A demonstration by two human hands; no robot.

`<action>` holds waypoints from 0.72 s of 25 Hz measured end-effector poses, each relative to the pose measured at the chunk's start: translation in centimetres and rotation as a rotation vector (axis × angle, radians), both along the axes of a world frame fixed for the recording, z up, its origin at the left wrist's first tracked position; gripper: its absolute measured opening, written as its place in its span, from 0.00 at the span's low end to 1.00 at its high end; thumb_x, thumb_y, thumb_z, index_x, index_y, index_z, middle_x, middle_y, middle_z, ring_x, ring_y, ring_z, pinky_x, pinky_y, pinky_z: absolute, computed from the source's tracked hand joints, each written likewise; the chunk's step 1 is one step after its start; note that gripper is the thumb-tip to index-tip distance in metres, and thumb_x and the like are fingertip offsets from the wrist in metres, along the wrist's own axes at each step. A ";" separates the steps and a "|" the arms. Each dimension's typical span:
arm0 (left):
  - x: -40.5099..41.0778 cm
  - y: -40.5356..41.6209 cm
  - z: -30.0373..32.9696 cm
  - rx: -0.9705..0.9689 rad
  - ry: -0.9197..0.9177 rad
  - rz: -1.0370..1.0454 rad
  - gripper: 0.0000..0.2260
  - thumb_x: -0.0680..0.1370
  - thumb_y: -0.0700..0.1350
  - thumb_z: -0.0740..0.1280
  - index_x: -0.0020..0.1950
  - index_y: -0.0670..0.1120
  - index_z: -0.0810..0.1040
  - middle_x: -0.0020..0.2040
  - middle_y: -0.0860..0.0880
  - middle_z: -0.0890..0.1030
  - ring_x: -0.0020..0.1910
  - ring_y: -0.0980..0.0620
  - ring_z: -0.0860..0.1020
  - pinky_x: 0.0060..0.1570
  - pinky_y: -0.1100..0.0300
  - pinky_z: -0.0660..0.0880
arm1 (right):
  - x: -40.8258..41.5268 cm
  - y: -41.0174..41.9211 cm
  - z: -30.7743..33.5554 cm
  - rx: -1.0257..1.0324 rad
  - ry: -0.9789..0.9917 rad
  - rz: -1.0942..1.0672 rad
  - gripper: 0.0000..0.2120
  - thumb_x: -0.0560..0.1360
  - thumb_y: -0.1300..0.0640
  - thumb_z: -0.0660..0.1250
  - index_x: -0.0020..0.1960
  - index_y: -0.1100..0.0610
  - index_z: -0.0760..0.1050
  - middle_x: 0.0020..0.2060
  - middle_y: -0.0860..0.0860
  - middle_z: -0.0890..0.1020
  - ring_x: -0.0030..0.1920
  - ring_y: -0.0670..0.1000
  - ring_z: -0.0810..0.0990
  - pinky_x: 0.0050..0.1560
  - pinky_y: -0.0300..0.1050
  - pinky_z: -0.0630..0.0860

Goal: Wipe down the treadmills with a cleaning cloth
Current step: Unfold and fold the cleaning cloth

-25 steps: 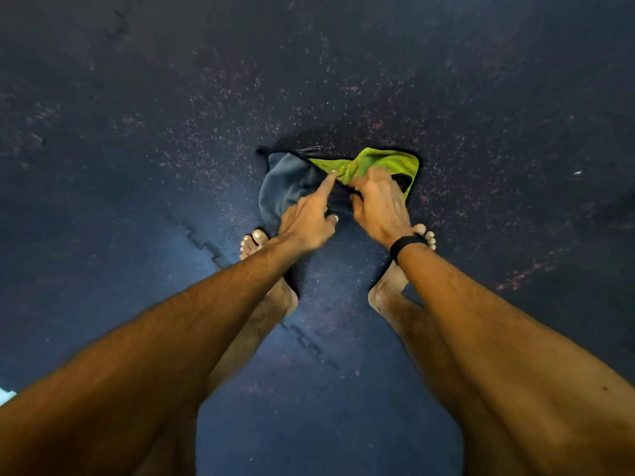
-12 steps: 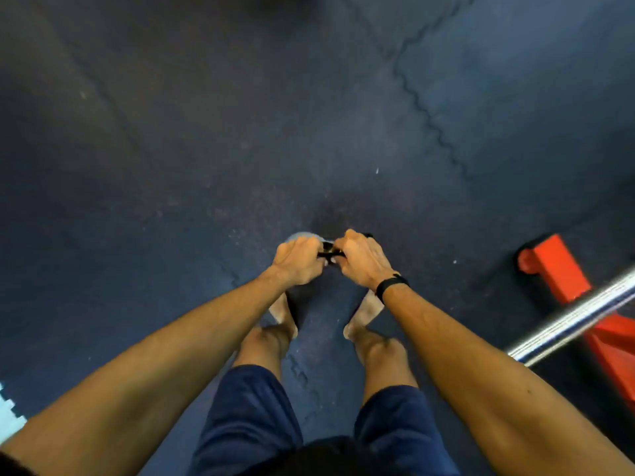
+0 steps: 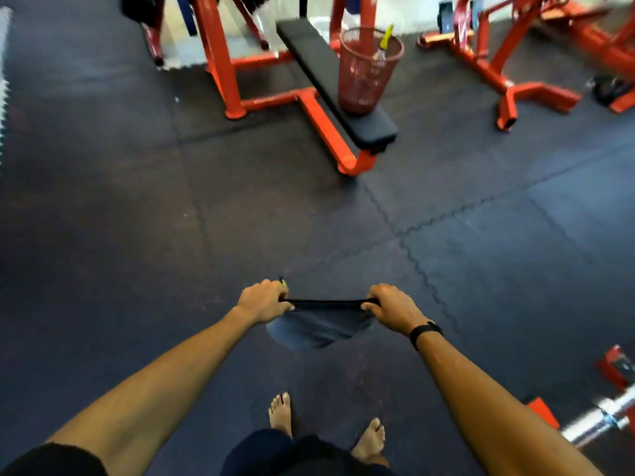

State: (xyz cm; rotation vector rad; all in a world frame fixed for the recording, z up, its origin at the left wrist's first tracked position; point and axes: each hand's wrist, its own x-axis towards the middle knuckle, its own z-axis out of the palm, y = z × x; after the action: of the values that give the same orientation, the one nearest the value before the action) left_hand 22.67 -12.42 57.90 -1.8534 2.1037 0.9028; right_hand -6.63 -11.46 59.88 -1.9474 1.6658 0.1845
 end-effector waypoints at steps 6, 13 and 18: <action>5.8 -2.2 7.0 -0.225 0.025 0.115 0.16 0.75 0.58 0.72 0.40 0.49 0.70 0.44 0.49 0.77 0.49 0.44 0.78 0.40 0.54 0.68 | 3.9 -4.5 5.6 -0.085 -0.105 0.057 0.07 0.81 0.55 0.66 0.48 0.58 0.73 0.48 0.55 0.79 0.47 0.58 0.77 0.50 0.56 0.76; 6.1 -2.4 13.7 -0.463 0.204 0.089 0.14 0.70 0.51 0.75 0.40 0.46 0.73 0.34 0.52 0.76 0.37 0.48 0.75 0.35 0.54 0.67 | 9.1 -8.2 12.4 -0.218 -0.210 0.346 0.07 0.75 0.70 0.66 0.48 0.60 0.75 0.51 0.54 0.76 0.51 0.55 0.75 0.51 0.42 0.71; 5.2 -2.0 17.3 -0.581 0.209 -0.018 0.08 0.66 0.37 0.67 0.34 0.44 0.68 0.30 0.48 0.74 0.32 0.46 0.72 0.32 0.55 0.65 | 13.4 -9.4 16.9 -0.310 -0.311 0.562 0.13 0.69 0.75 0.62 0.47 0.61 0.76 0.49 0.56 0.77 0.51 0.56 0.75 0.51 0.46 0.73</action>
State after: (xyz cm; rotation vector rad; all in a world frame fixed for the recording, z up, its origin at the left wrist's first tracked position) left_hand 27.90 -14.45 75.17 -2.0534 2.7282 0.5283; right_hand 6.78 -20.81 76.75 -2.4921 0.9638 -0.1736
